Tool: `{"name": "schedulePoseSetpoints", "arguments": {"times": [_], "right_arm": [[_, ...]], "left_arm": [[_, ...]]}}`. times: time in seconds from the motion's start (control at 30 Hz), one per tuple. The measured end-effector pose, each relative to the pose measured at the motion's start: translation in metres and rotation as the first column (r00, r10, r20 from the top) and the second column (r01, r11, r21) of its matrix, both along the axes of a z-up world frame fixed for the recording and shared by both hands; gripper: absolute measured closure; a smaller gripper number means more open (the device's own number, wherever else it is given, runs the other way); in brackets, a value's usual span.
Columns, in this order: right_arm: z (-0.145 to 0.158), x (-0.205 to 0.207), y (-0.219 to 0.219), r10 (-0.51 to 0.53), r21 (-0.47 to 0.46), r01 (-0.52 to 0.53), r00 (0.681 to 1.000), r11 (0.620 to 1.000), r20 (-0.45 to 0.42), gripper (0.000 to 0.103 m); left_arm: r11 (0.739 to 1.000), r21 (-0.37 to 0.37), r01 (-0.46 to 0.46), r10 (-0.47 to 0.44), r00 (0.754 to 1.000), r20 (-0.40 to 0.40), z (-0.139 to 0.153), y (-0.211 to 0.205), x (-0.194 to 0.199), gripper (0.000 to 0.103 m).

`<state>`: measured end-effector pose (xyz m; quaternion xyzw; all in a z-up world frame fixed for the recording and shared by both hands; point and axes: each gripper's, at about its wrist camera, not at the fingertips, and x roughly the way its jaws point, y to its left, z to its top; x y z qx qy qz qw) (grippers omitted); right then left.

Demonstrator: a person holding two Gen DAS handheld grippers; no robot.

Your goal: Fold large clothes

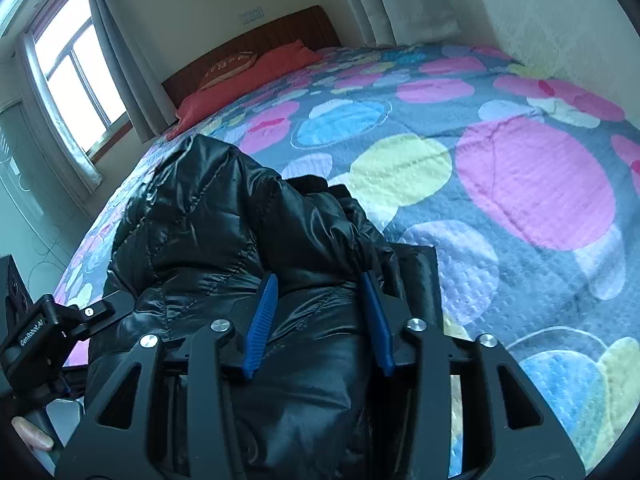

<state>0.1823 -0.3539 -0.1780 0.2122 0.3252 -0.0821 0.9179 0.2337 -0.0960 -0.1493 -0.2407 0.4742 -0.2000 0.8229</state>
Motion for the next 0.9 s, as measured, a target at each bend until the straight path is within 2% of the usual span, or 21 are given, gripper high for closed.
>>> {"name": "schedulePoseSetpoints", "arguments": {"times": [0.07,0.13,0.2,0.3,0.4,0.47,0.53,0.6,0.7,0.8,0.87,0.9], "right_arm": [[0.006,-0.004,-0.001,-0.025,-0.012,0.025,1.0,1.0,-0.007,0.041],[0.011,-0.011,-0.005,-0.049,0.0,0.049,0.999,0.999,0.002,0.038],[0.014,-0.017,-0.011,-0.08,-0.002,0.08,0.997,0.997,0.001,0.031],[0.012,-0.019,-0.019,-0.088,0.006,0.088,0.996,0.996,-0.03,0.022],[0.001,-0.016,-0.032,-0.088,0.1,0.094,0.994,0.991,-0.068,0.014],[-0.009,-0.013,-0.039,-0.084,0.164,0.098,0.992,0.982,-0.091,0.01],[-0.019,-0.012,-0.044,-0.069,0.241,0.091,0.993,0.966,-0.1,0.009],[-0.031,-0.012,-0.05,-0.054,0.341,0.083,0.994,0.936,-0.094,0.009],[-0.033,-0.008,-0.045,-0.025,0.34,0.05,0.997,0.939,-0.079,0.009],[-0.033,-0.002,-0.037,0.021,0.349,0.007,0.997,0.937,-0.075,0.02],[-0.033,0.0,-0.035,0.049,0.356,-0.02,0.996,0.934,-0.071,0.034],[-0.033,0.0,-0.034,0.066,0.376,-0.039,0.996,0.926,-0.061,0.037]], "left_arm": [[0.999,-0.045,-0.031,0.03,0.999,-0.027,0.003,0.013,-0.003,0.007],[0.994,-0.082,-0.067,0.065,0.997,-0.027,0.006,0.027,-0.008,0.007],[0.987,-0.114,-0.112,0.112,0.994,-0.012,0.008,0.044,-0.015,0.007],[0.98,-0.159,-0.122,0.117,0.992,-0.04,-0.001,0.058,-0.018,0.007],[0.97,-0.222,-0.102,0.078,0.99,-0.116,-0.021,0.057,-0.017,0.007],[0.945,-0.308,-0.108,0.058,0.984,-0.166,-0.034,0.055,-0.013,0.007],[0.943,-0.318,-0.099,0.051,0.986,-0.156,-0.033,0.053,-0.011,0.007],[0.943,-0.329,-0.052,0.0,0.988,-0.157,-0.035,0.044,-0.005,0.005],[0.949,-0.315,0.001,-0.056,0.985,-0.166,-0.036,0.03,0.004,0.004],[0.953,-0.302,0.038,-0.091,0.982,-0.165,-0.035,0.019,0.011,0.004],[0.954,-0.294,0.053,-0.103,0.982,-0.16,-0.034,0.014,0.011,0.005],[0.954,-0.293,0.057,-0.107,0.982,-0.158,-0.034,0.013,0.011,0.005]]}}
